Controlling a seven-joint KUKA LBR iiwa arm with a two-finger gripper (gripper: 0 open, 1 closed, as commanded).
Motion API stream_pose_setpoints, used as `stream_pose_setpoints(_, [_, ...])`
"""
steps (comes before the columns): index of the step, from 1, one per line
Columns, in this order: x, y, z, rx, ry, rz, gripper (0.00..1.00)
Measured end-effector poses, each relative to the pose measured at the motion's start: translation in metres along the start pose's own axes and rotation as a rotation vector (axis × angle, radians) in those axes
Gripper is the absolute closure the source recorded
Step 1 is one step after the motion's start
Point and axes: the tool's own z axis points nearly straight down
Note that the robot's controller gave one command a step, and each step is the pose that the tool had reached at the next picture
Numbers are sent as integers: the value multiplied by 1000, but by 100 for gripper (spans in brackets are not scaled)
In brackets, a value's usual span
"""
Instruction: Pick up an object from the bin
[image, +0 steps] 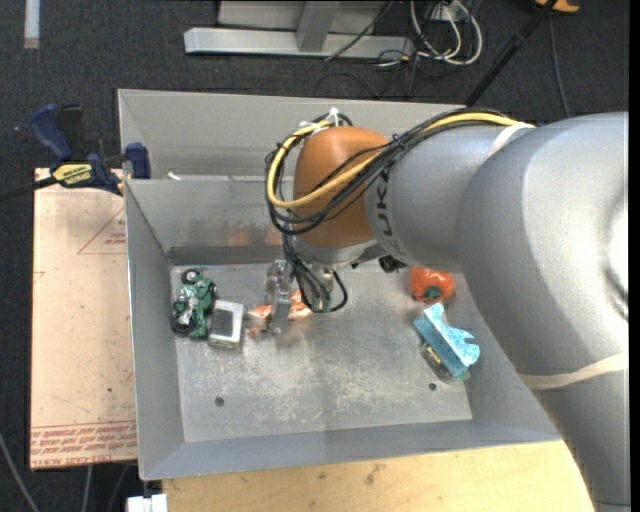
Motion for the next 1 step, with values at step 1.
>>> stream_pose_setpoints(1, [0,0,0,0,0,0,100])
